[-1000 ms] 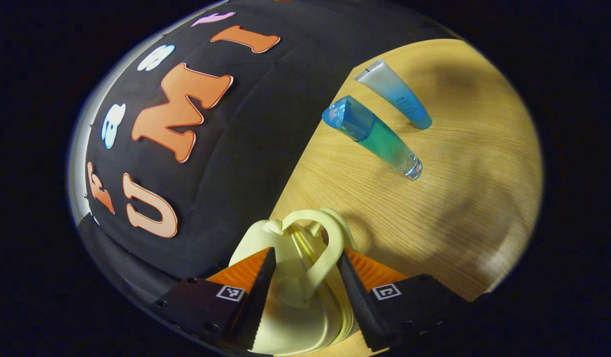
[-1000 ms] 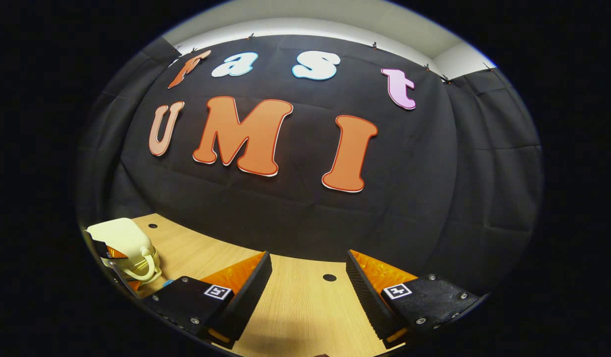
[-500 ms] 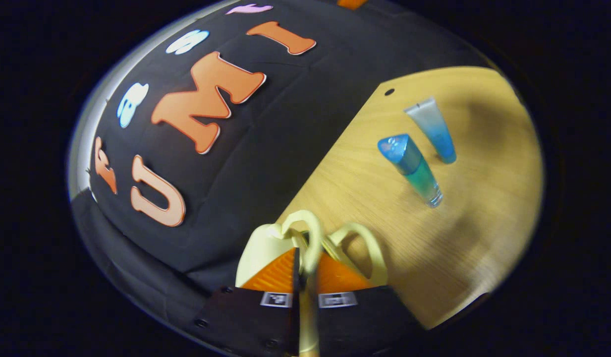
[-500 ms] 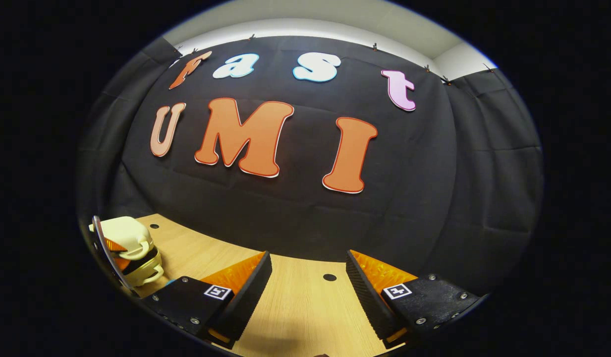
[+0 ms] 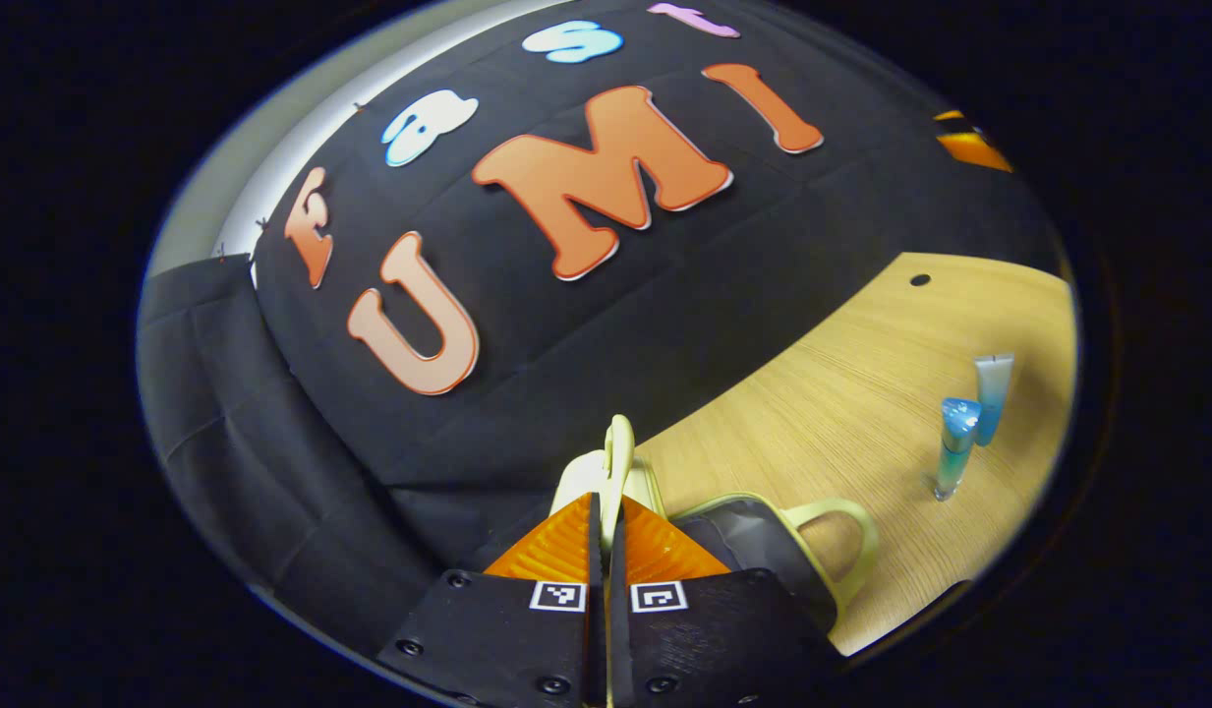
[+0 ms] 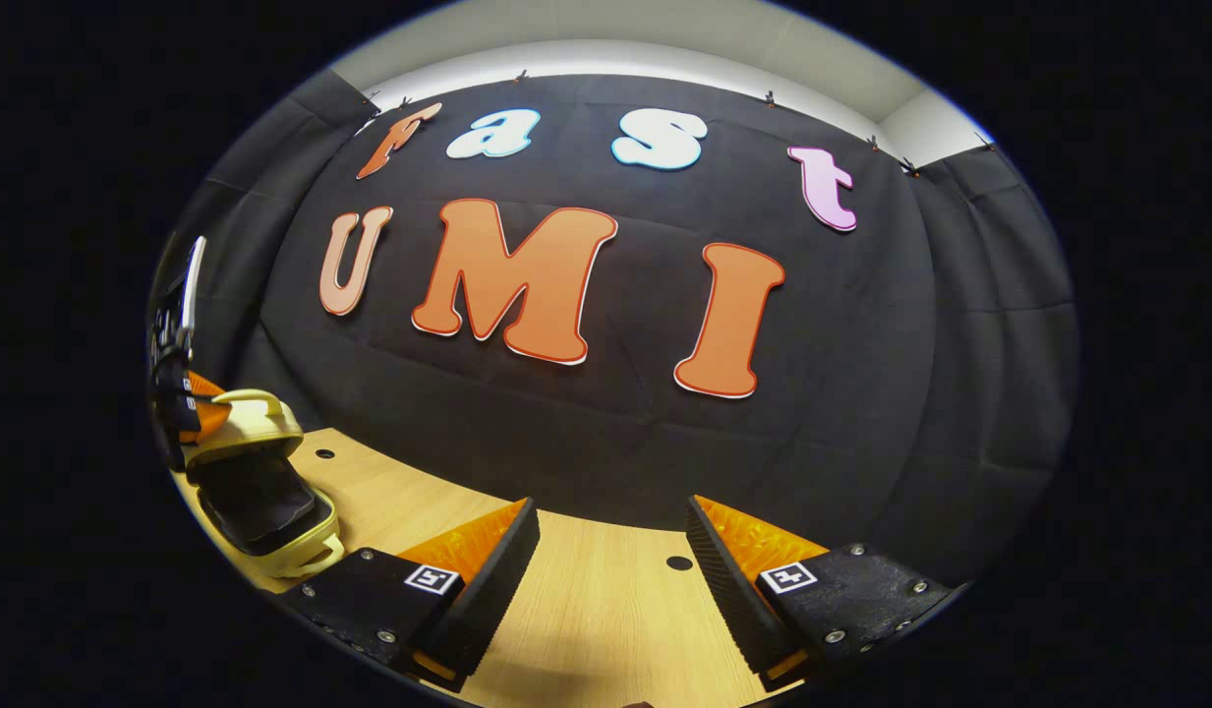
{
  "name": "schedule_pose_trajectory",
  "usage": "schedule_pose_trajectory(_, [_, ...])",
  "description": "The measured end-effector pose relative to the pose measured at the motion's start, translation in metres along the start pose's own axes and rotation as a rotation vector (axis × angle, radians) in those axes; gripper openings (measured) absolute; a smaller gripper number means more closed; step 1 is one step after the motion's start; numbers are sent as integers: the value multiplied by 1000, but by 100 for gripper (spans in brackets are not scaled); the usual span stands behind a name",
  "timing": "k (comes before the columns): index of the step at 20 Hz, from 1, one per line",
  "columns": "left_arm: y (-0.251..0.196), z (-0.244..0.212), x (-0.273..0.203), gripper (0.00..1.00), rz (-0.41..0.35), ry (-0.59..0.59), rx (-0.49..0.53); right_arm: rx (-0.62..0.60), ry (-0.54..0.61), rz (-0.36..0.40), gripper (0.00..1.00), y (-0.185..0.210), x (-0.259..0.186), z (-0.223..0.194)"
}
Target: First open the suitcase, pack the skin care products into it, and then close the suitcase.
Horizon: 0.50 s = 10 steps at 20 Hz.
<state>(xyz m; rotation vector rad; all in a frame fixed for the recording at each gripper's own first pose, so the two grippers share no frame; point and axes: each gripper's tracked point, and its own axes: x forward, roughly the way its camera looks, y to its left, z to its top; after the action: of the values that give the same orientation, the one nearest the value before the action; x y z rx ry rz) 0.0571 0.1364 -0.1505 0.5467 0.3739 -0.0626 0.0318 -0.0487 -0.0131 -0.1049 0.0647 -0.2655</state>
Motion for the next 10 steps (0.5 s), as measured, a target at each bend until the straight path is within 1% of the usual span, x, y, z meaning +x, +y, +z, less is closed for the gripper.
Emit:
schedule_pose_trajectory(3, [32,-2,3,2,27,-3,-76,-9,-3,21,95,12,6,3])
schedule_pose_trajectory(10, [111,-24,18,2,78,15,-344,-14,0,45,95,38,19,9])
